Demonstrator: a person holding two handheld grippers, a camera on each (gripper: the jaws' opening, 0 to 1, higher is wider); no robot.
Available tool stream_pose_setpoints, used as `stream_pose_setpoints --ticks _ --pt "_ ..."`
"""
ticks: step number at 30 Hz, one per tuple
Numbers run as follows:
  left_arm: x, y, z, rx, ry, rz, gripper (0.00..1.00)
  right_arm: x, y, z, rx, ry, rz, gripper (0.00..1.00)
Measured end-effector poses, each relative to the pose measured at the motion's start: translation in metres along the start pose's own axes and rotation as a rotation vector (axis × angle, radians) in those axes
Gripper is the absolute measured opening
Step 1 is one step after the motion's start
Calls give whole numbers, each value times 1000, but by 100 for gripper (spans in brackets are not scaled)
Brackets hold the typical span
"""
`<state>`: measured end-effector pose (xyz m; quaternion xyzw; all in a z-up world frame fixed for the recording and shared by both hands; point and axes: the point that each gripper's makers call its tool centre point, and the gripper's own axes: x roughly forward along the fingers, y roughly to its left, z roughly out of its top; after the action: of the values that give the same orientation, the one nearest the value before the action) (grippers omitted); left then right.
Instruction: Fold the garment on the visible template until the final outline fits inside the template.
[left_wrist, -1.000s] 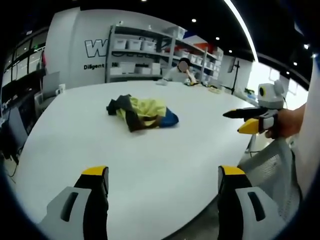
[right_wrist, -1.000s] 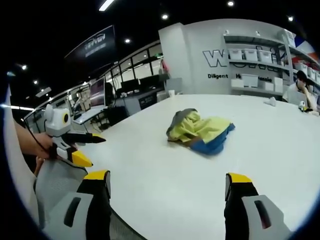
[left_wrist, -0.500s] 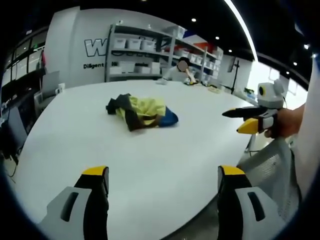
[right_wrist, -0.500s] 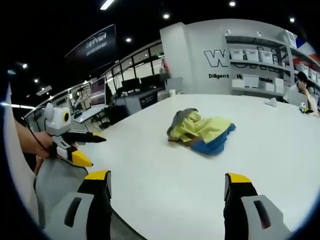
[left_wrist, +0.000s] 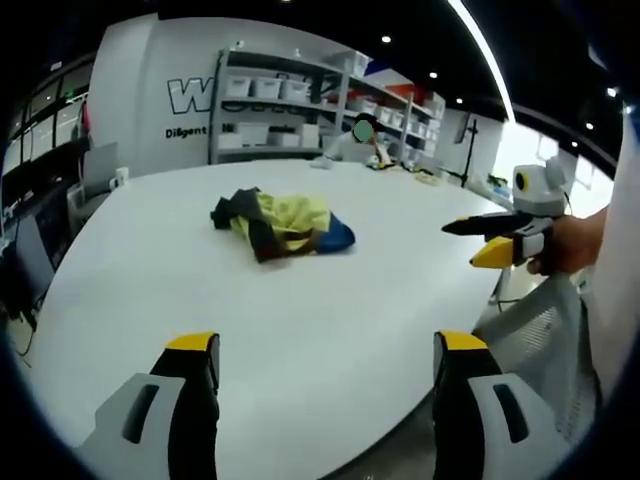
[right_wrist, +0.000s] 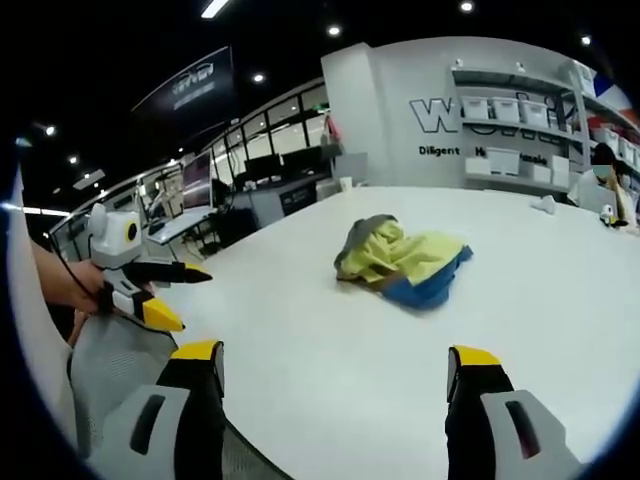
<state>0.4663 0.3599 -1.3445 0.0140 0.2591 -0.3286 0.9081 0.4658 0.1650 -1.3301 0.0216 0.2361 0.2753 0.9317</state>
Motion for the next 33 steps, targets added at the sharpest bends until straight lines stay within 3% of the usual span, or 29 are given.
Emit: stream_pose_setpoints --ticks 16,33 --pt "1 3 2 -21 7 -2 86 6 -5 -2 -6 16 9 85" --pt "28 16 20 85 38 -49 74 28 -23 1 -37 39 27 77"
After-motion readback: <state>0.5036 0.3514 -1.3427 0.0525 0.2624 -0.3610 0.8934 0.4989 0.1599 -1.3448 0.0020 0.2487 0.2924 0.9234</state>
